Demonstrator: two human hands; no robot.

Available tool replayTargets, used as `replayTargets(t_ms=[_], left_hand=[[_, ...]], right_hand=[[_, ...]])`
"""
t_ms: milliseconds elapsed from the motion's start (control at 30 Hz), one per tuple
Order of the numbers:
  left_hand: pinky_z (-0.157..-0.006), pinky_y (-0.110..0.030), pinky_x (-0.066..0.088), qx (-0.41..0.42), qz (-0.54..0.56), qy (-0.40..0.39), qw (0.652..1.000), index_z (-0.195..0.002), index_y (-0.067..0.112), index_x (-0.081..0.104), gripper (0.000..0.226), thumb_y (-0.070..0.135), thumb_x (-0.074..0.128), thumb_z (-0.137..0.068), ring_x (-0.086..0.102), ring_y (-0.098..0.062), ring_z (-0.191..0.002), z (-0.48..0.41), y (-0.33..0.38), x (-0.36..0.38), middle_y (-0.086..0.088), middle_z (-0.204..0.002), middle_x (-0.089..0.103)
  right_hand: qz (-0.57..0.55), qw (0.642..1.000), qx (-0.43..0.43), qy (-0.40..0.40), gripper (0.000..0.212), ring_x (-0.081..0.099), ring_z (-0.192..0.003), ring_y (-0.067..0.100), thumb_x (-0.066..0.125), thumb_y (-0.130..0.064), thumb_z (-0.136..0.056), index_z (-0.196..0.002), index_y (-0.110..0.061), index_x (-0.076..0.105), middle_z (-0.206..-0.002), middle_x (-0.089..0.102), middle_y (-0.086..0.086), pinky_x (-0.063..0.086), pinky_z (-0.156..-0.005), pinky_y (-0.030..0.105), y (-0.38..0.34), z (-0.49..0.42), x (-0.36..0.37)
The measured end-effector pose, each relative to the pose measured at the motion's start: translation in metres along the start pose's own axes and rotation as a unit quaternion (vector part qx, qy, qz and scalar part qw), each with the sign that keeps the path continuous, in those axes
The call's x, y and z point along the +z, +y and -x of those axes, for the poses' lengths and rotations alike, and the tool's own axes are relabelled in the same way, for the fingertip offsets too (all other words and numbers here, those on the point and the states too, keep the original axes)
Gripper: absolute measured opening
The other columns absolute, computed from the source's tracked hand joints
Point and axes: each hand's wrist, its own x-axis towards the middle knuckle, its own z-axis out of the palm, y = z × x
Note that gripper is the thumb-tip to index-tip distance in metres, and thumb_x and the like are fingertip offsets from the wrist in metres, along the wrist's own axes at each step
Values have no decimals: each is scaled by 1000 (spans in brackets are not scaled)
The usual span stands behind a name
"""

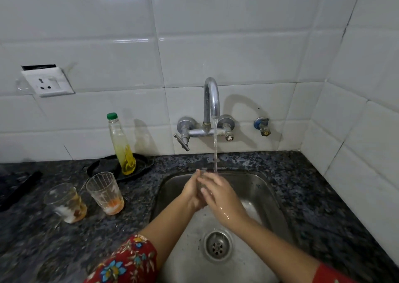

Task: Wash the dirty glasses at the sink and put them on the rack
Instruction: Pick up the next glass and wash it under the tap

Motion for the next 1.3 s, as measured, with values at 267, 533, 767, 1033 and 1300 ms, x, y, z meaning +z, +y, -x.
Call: replayTargets(t_ms=[267, 533, 767, 1033, 1300], left_hand=[[-89, -39, 41, -44, 159, 15, 986, -129, -8, 52, 71, 53, 30, -100, 58, -31, -109, -5, 16, 17, -25, -91, 66], [-90, -41, 50, 159, -40, 166, 972, -122, 14, 38, 66, 27, 81, -74, 58, -25, -93, -29, 12, 28, -7, -101, 54], [-58, -28, 54, 102, -118, 26, 987, -93, 5, 66, 33, 25, 80, -71, 67, -22, -62, -21, 14, 15, -8, -80, 71], [-72, -34, 57, 195, -271, 11, 943, -103, 1, 68, 46, 20, 83, -64, 69, -21, -78, -9, -3, 18, -12, -90, 72], [-64, -26, 55, 184, -245, -52, 950, -87, 7, 67, 15, 12, 77, -76, 63, -17, -66, -1, 9, 21, -9, -80, 64]], right_hand=[[255, 953, -156, 38, 71, 13, -148, 18, 37, 1, -82, -151, -9, 19, -159, 17, 6, 14, -119, 33, 47, 4, -3], [174, 981, 84, 15, 70, 51, -122, 27, 60, -8, -83, -145, -10, 26, -137, 46, 12, 49, -92, 35, 10, -30, -20], [-377, 862, 323, -98, 20, 68, -70, 19, 71, -1, -69, -88, -7, 70, -80, 71, 11, 60, -74, 35, 4, -26, -32], [-249, 911, 325, -47, 22, 69, -73, 13, 69, -16, -75, -97, -15, 64, -83, 71, 2, 58, -62, 29, 8, -11, -10], [-455, 828, 314, -99, 29, 65, -59, 18, 69, -6, -73, -101, -8, 63, -75, 68, 10, 48, -48, 23, 11, -2, -24]])
